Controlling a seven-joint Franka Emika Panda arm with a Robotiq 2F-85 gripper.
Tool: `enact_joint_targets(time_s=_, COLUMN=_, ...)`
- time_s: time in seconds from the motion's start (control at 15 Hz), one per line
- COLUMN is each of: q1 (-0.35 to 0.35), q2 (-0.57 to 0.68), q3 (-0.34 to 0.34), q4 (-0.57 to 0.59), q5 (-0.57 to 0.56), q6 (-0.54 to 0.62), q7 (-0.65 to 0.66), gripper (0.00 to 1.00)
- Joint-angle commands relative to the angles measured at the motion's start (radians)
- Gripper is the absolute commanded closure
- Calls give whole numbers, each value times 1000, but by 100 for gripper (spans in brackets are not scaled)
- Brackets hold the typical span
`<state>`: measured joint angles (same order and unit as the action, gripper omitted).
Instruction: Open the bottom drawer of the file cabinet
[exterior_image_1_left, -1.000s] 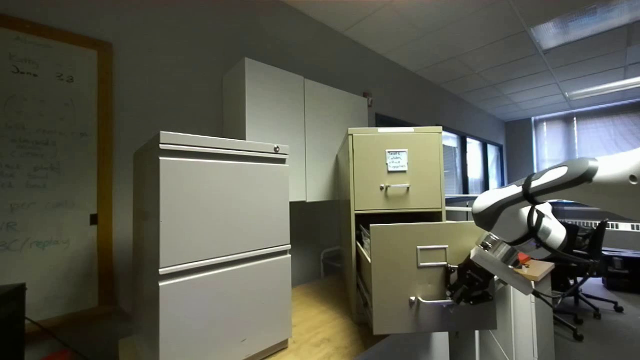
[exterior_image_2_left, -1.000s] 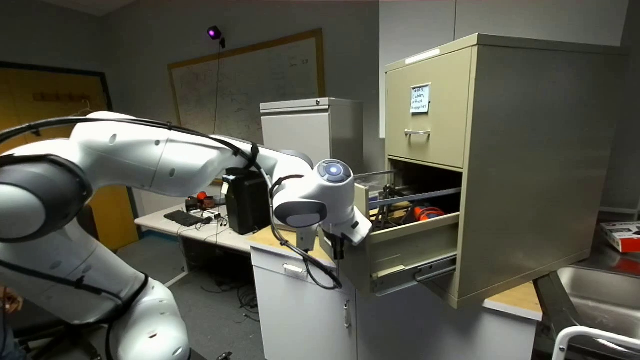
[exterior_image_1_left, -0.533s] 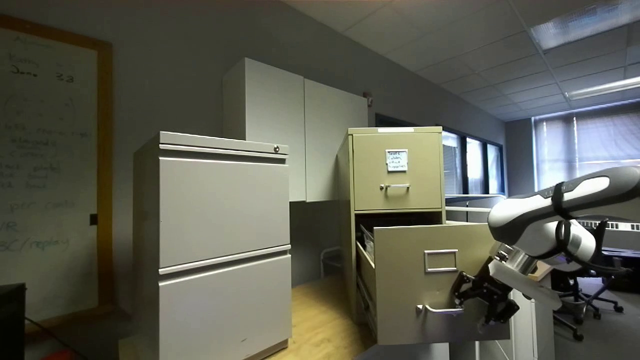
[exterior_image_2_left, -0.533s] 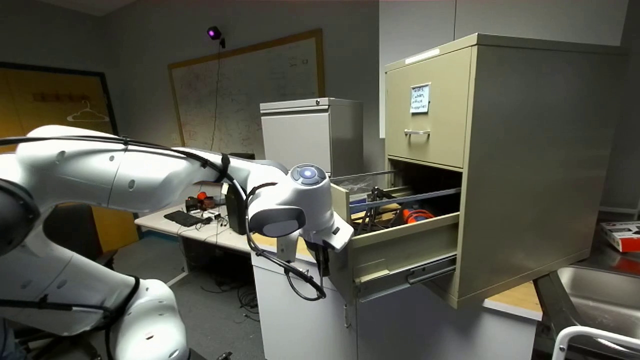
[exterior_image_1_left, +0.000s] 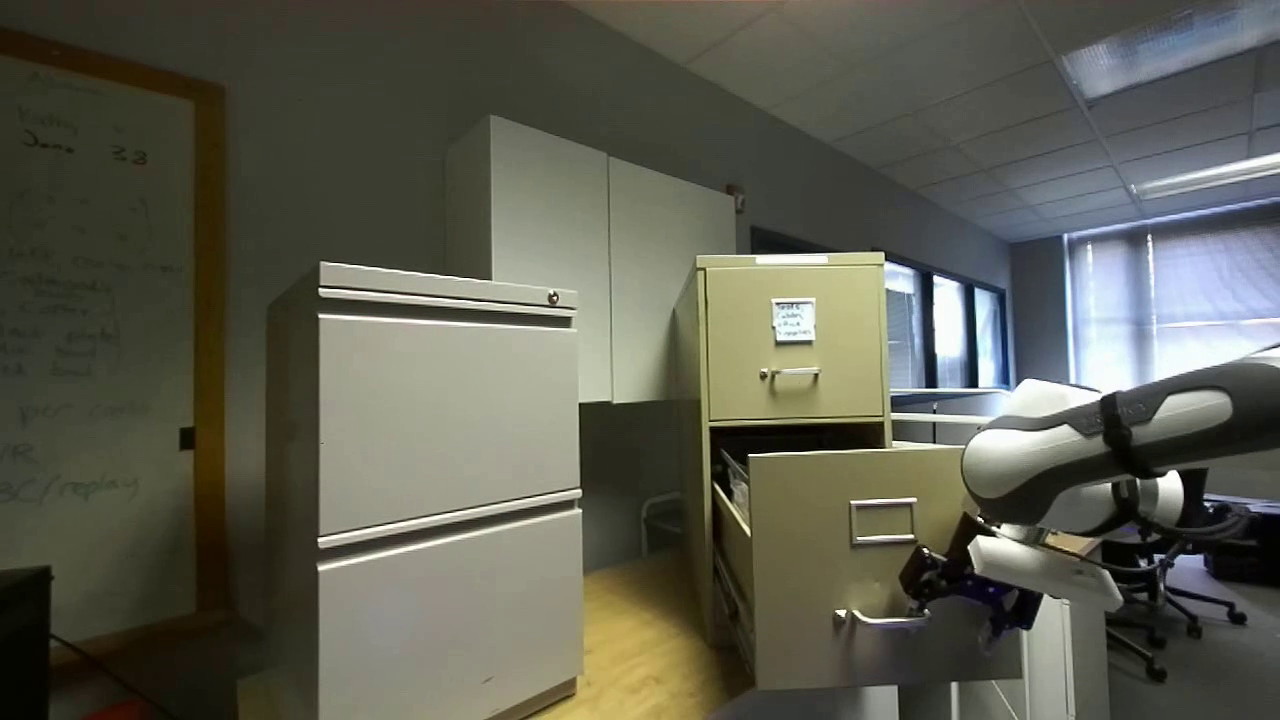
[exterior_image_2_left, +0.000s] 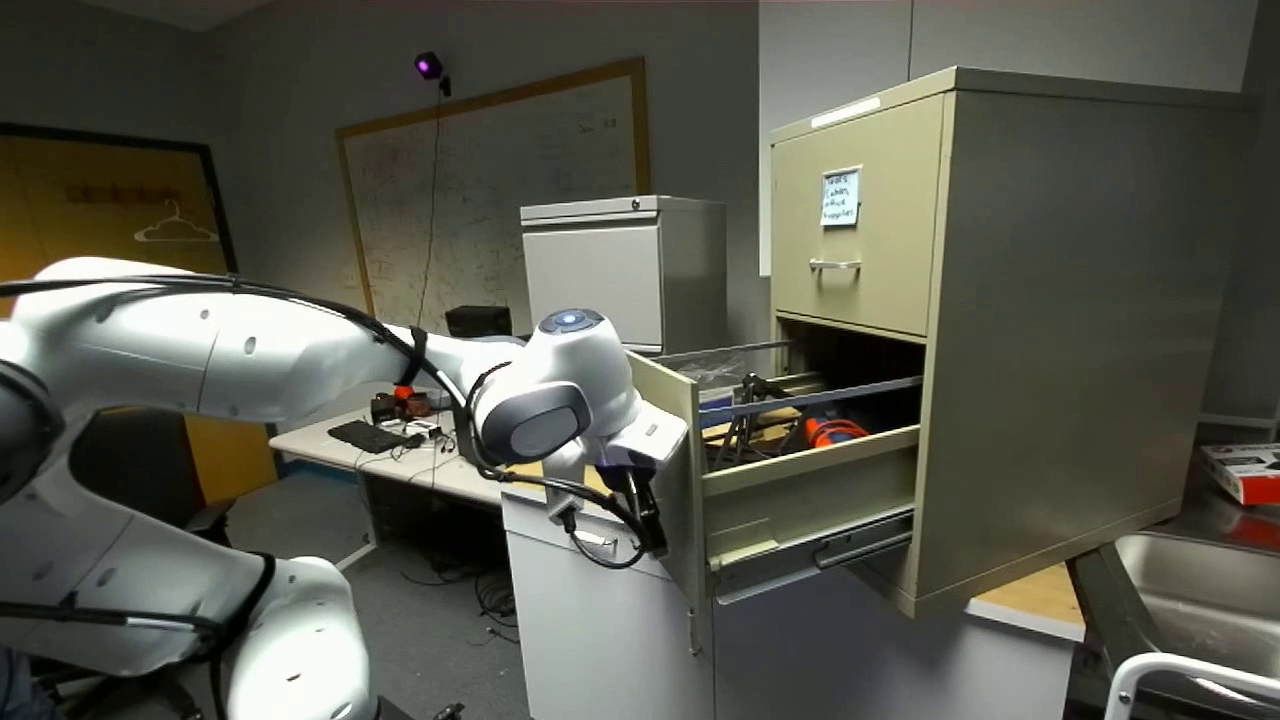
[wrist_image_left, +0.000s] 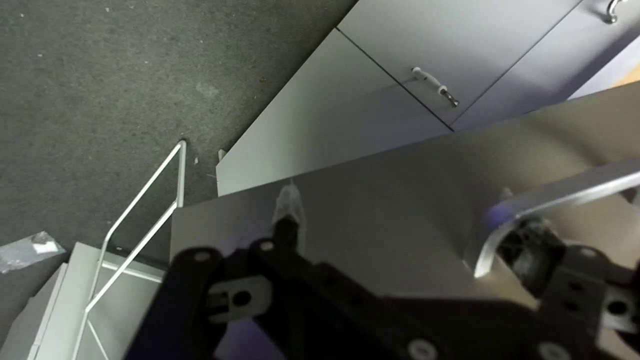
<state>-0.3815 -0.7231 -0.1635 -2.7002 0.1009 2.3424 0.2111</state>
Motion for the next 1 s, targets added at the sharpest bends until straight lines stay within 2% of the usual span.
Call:
enact_joint_targets(time_s=0.0, q1=8, q2=-100, q3=30, q4=39, q5=-81, q6=-42, q7=-34, gripper=0)
enact_joint_targets(time_s=0.27, q1=6, q2=-116, q3=50, q4=54, q5=-158, q6=-55, q7=-37, gripper=0)
enact_joint_targets(time_s=0.93, q1=-68, q2=-74, q3=216, q4=184, q5=-439, q6=-138, q7=169, gripper=0)
